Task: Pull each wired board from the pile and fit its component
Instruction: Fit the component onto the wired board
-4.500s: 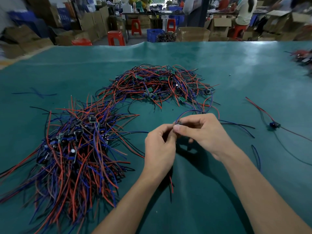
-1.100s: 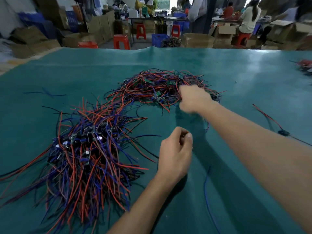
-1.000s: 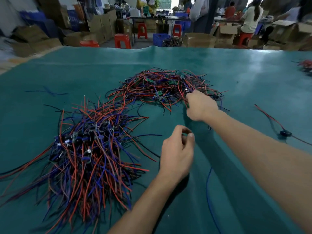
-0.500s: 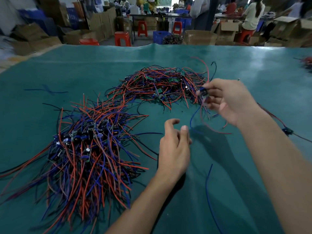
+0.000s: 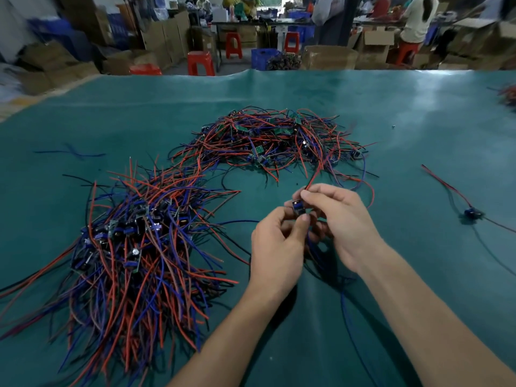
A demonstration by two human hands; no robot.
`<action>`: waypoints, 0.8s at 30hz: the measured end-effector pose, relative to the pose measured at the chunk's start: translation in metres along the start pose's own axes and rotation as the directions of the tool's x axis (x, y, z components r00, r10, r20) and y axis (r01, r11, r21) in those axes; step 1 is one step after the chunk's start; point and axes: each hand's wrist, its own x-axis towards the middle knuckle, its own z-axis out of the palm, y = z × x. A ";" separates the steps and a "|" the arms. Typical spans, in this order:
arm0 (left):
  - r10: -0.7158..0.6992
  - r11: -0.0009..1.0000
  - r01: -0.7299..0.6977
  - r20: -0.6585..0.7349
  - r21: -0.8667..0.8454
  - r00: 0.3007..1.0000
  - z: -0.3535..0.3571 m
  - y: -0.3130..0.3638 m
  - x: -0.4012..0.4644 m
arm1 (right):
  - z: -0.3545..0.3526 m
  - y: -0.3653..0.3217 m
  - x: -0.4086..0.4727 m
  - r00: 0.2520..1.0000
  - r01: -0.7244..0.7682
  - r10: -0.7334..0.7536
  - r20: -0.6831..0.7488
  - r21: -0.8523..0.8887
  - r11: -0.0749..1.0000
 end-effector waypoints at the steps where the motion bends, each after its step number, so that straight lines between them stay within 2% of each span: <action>1: 0.001 1.000 -0.001 -0.008 0.009 1.000 0.000 -0.001 0.000 | -0.001 0.003 0.002 0.999 0.033 -0.033 0.005 -0.023 0.999; 3: 0.007 0.999 -0.006 -0.018 0.052 1.000 -0.001 -0.001 0.001 | -0.005 0.009 0.005 0.982 0.183 -0.187 -0.014 -0.165 0.969; 5: -0.005 0.996 0.005 0.009 0.089 1.000 -0.001 0.001 0.000 | -0.013 0.010 0.012 0.930 0.326 -0.365 -0.031 -0.382 0.865; 7: -0.001 0.991 -0.008 0.066 0.136 0.998 0.001 0.002 -0.003 | -0.029 0.009 0.021 0.884 0.366 -0.458 -0.095 -0.471 0.803; 10: 0.048 0.966 -0.087 0.161 0.245 0.986 0.007 0.002 -0.007 | -0.063 0.005 0.033 0.789 0.343 -0.536 -0.301 -0.508 0.790; 12: 0.057 0.965 -0.098 0.171 0.242 0.984 0.007 0.001 -0.007 | -0.078 0.005 0.038 0.700 0.326 -0.557 -0.446 -0.495 0.806; 14: 0.067 0.971 -0.094 0.126 0.221 0.990 0.005 0.002 -0.008 | -0.082 0.004 0.040 0.649 0.319 -0.471 -0.598 -0.348 0.881; 15: 0.077 0.972 -0.093 0.082 0.214 0.994 0.004 0.003 -0.008 | -0.082 0.003 0.040 0.676 0.292 -0.406 -0.615 -0.283 0.914; 16: 0.084 0.975 -0.088 0.030 0.206 0.996 0.003 0.004 -0.007 | -0.078 0.003 0.037 0.749 0.235 -0.339 -0.570 -0.250 0.939; 17: 0.084 0.978 -0.078 -0.023 0.195 0.996 0.002 0.004 -0.006 | -0.072 0.003 0.035 0.842 0.168 -0.276 -0.464 -0.261 0.951; 18: 0.082 0.981 -0.068 -0.069 0.179 0.994 0.002 0.005 -0.005 | -0.064 0.003 0.030 0.924 0.116 -0.214 -0.317 -0.302 0.946; 19: 0.082 0.984 -0.064 -0.102 0.166 0.991 0.001 0.004 -0.004 | -0.054 0.003 0.025 0.974 0.099 -0.164 -0.155 -0.358 0.928; 21: 0.091 0.985 -0.070 -0.129 0.158 0.987 -0.001 0.003 -0.002 | -0.033 0.006 0.015 0.984 0.175 -0.141 0.110 -0.423 0.889; 22: 0.097 0.984 -0.075 -0.130 0.163 0.987 -0.001 0.003 -0.002 | -0.026 0.009 0.012 0.968 0.239 -0.180 0.173 -0.426 0.873; 24: 0.101 0.981 -0.078 -0.122 0.176 0.987 -0.002 0.003 -0.002 | -0.018 0.011 0.010 0.937 0.350 -0.306 0.170 -0.404 0.845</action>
